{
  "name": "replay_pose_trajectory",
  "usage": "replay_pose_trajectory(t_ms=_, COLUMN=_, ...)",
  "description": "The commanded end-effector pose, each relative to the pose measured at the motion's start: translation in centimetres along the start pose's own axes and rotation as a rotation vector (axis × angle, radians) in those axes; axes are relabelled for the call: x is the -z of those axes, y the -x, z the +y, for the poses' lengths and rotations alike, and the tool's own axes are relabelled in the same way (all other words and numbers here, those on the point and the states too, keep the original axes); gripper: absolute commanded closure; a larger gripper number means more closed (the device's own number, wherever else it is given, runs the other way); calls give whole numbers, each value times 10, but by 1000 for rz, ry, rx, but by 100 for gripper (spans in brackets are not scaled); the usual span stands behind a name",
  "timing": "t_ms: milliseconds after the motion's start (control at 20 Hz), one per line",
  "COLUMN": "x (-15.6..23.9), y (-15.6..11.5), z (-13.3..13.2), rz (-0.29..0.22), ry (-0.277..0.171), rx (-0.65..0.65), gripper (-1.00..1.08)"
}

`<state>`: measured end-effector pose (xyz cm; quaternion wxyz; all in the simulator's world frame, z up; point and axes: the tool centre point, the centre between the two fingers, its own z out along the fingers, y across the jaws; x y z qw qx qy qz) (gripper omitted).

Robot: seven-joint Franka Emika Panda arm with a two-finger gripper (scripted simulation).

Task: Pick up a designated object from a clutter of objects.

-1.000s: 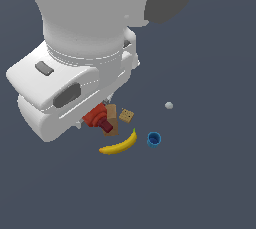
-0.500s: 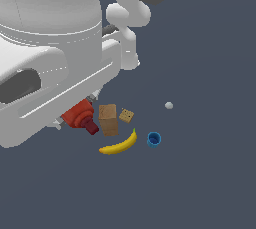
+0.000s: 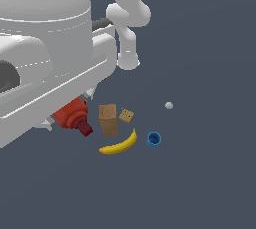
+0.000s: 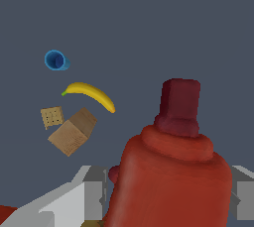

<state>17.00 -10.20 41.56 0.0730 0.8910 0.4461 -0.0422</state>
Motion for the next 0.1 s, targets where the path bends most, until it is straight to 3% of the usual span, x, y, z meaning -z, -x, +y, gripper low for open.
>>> replay_pose_trajectory(t_ms=0, x=4, y=1, z=1, rz=2, ry=4, rx=-1, gripper=108)
replay_pose_trajectory(t_ms=50, x=4, y=1, z=1, rz=2, ry=4, rx=-1, gripper=108)
